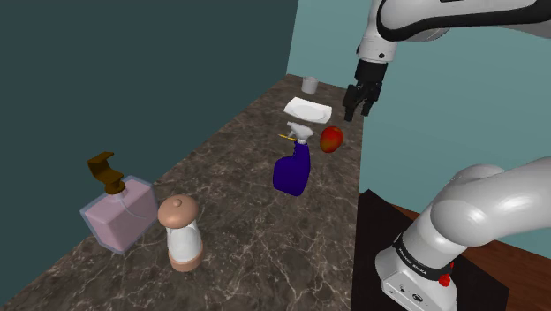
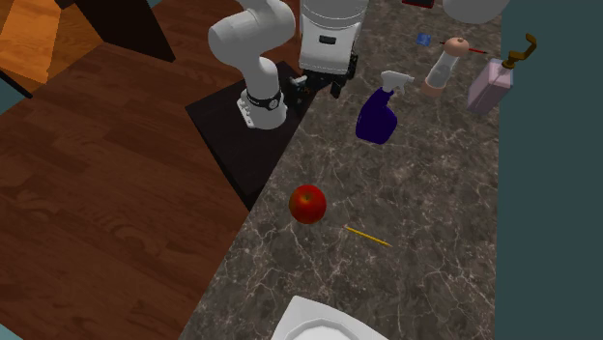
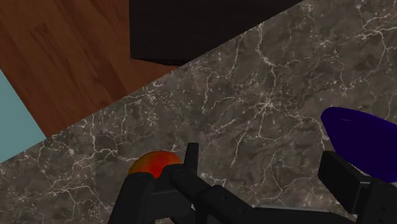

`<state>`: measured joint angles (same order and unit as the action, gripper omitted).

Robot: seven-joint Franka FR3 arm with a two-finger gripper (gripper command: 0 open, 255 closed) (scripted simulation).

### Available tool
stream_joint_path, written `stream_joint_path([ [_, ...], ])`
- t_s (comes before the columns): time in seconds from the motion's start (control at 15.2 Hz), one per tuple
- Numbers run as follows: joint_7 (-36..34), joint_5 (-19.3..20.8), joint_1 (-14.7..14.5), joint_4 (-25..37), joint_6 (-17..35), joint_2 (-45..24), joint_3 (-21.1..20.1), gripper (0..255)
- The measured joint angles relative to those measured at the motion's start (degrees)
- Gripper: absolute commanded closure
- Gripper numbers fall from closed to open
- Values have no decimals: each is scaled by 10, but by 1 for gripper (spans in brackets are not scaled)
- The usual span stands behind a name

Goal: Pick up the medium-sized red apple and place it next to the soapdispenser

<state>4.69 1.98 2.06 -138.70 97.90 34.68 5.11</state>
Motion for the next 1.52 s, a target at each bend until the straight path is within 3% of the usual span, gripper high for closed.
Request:
stream_joint_path([
  [0.46,73,7,13,27,112,-103,59,0],
  [0.86,147,-17,19,77,196,-213,107,0],
  [1.52,163,-31,17,50,265,-253,114,0],
])
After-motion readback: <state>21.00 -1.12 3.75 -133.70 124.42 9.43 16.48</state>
